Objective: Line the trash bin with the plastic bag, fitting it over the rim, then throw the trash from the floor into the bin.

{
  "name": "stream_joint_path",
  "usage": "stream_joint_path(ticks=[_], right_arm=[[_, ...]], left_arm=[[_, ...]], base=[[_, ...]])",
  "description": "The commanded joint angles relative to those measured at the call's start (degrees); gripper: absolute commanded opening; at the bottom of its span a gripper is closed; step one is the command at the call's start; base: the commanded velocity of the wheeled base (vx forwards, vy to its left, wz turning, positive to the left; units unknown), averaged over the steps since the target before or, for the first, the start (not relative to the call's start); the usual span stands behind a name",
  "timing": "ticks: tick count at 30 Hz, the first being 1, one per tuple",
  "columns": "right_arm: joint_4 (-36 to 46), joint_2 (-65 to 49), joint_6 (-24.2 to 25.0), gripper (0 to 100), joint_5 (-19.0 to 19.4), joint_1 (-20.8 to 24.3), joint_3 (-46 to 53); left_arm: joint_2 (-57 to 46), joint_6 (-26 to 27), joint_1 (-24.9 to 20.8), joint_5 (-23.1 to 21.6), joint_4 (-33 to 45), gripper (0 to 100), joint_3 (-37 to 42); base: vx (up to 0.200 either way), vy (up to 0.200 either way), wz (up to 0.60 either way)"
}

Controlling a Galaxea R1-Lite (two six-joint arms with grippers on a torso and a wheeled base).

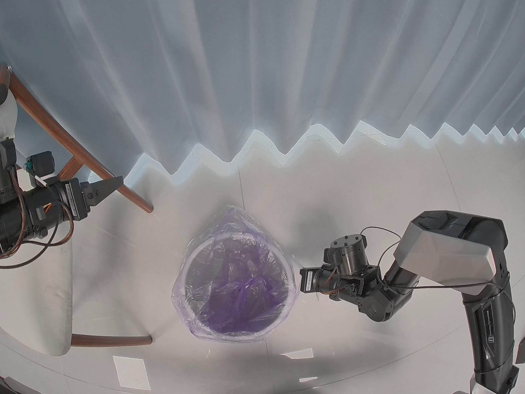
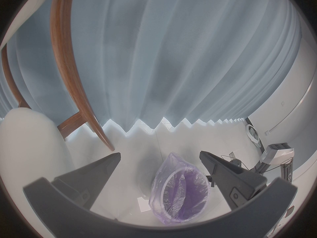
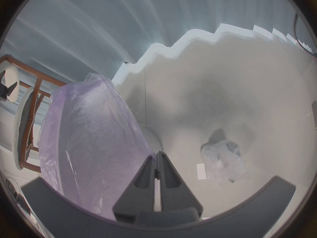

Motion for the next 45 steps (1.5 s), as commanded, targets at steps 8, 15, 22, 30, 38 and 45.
stream_joint_path(ticks=[8, 15, 22, 30, 38, 45], right_arm=[[3.6, 4.7, -2.8, 0, -0.5, -2.0, -5.9], [8.0, 7.6, -2.4, 0, -1.5, -3.1, -10.4], [17.3, 7.3, 0.6, 0, -1.5, -3.2, -14.3], [28.1, 7.2, 3.3, 0, -1.6, -3.6, -19.2], [32.7, 7.2, 8.9, 100, -2.0, -3.6, -21.2], [26.3, 2.7, 12.2, 100, -7.6, -3.6, -15.8]], left_arm=[[-0.4, 0.1, 0.0, -0.1, 0.0, 100, 1.0], [-0.6, 0.1, -0.1, -0.1, 0.0, 100, 1.2], [-0.6, 0.6, -0.2, -0.2, 0.0, 100, 1.6], [-1.4, 2.5, -0.2, -0.3, 0.0, 100, 3.6], [-1.5, 2.4, -0.1, -0.2, -0.1, 100, 2.9], [-1.9, 2.0, 0.2, -0.8, -0.1, 100, 2.7]], base=[[0.000, 0.000, 0.00], [0.000, 0.000, 0.00], [0.000, 0.000, 0.00], [0.000, 0.000, 0.00], [0.000, 0.000, 0.00], [0.000, 0.000, 0.00]])
